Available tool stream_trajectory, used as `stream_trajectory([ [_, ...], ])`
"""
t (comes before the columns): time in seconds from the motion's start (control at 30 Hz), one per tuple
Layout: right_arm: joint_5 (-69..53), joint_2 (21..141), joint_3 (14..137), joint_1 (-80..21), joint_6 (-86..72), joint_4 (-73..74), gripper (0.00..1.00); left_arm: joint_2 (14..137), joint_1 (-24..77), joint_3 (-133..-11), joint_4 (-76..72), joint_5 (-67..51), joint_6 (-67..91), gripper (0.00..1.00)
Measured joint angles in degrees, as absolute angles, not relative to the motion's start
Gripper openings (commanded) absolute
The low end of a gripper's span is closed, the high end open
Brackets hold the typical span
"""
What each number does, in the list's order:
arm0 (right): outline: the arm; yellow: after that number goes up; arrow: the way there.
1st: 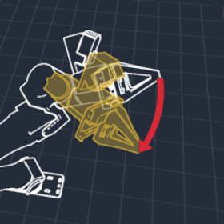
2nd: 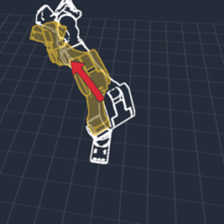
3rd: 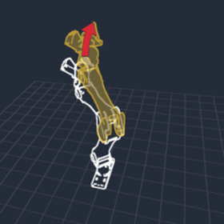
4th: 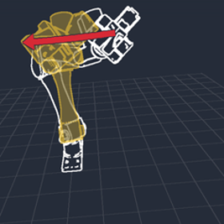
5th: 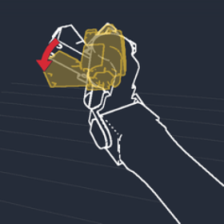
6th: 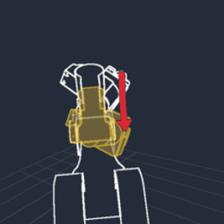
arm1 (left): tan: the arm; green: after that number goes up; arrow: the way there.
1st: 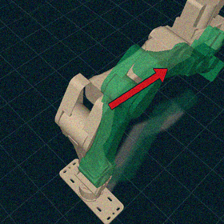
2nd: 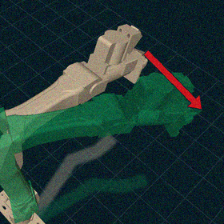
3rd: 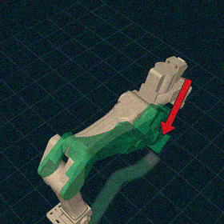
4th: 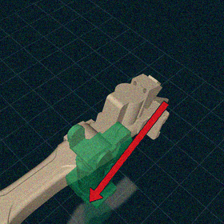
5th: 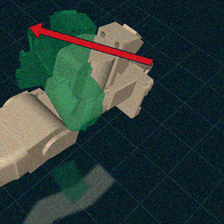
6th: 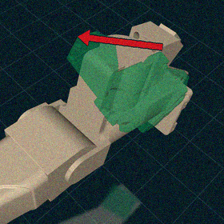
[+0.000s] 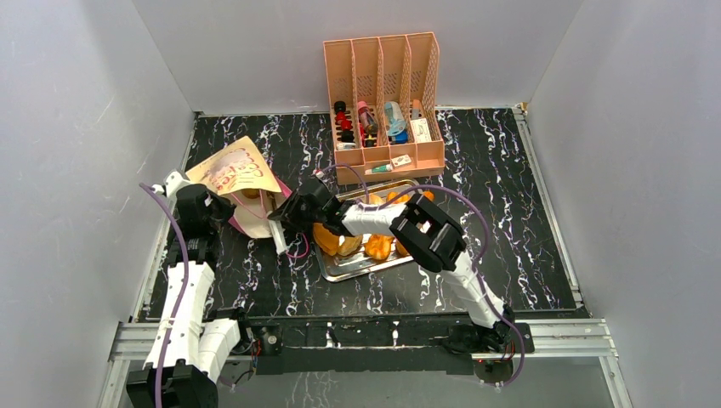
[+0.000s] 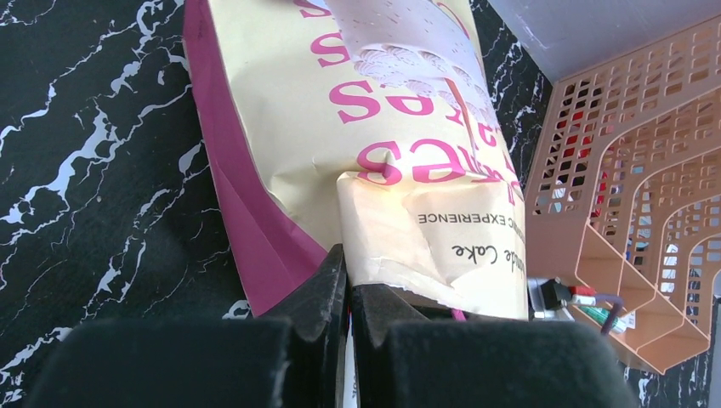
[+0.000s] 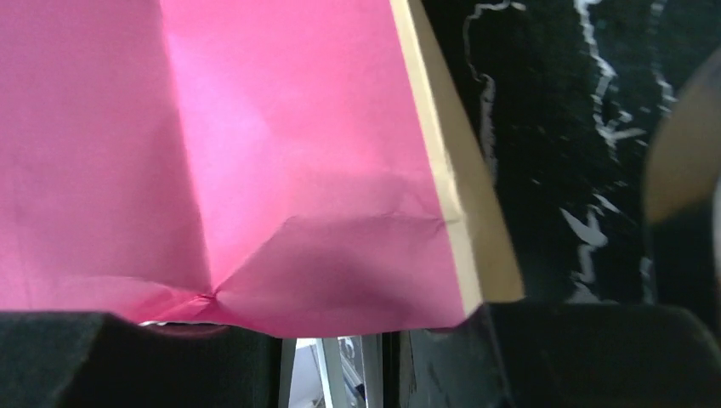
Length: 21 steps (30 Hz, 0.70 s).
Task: Take the fake bread out of the paper bag
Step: Take out the fake bread from the paper bag.
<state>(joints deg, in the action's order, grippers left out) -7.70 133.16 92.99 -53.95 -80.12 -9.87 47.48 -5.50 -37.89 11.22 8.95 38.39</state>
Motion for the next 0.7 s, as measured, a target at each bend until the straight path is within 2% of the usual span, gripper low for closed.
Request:
stream_trajectory([
  [0.7, -9.5, 116.1, 70.8, -53.8, -79.6, -16.8, 0.10, 53.6, -5.4, -39.2, 9.8, 13.3, 41.7, 0.00],
])
